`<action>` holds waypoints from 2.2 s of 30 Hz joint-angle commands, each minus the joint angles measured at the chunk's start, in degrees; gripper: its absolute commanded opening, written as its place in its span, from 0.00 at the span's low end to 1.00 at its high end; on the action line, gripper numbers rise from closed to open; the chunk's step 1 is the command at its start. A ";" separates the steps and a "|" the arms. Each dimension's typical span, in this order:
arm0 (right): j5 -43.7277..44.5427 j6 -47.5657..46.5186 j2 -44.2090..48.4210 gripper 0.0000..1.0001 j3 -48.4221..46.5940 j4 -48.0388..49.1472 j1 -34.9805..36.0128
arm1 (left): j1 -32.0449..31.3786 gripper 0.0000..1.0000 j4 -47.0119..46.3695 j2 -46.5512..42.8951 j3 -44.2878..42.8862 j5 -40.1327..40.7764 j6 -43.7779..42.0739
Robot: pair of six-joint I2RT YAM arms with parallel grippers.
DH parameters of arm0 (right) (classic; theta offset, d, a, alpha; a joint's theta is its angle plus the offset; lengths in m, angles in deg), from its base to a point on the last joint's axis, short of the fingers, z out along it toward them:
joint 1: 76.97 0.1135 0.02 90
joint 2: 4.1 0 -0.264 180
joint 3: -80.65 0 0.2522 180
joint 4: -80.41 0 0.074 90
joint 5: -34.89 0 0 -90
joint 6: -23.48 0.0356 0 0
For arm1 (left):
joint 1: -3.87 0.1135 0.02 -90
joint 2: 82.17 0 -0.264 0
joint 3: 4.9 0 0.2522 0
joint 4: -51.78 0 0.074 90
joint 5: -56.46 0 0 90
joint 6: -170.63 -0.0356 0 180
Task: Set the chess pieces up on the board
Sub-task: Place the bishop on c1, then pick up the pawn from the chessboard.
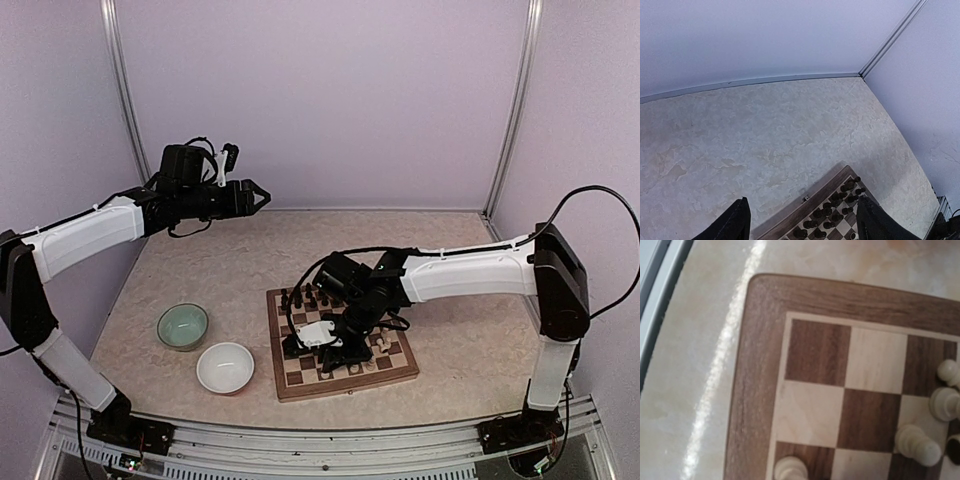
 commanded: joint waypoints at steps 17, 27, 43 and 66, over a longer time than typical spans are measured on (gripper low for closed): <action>-10.55 1.40 14.25 0.42 -0.99 -2.83 -15.81 | -1.62 0.72 1.76 1.30 -3.50 0.67 -1.83; -20.14 13.52 31.32 0.40 18.46 17.44 -40.37 | -16.40 0.63 23.27 7.62 -15.38 14.10 -11.29; -11.78 5.60 35.34 0.45 26.85 22.37 -45.33 | -31.20 0.53 36.87 20.15 -14.13 17.72 -8.86; -7.82 1.94 34.72 0.46 27.78 22.06 -41.92 | -33.52 0.44 37.49 28.26 -19.94 16.27 -8.50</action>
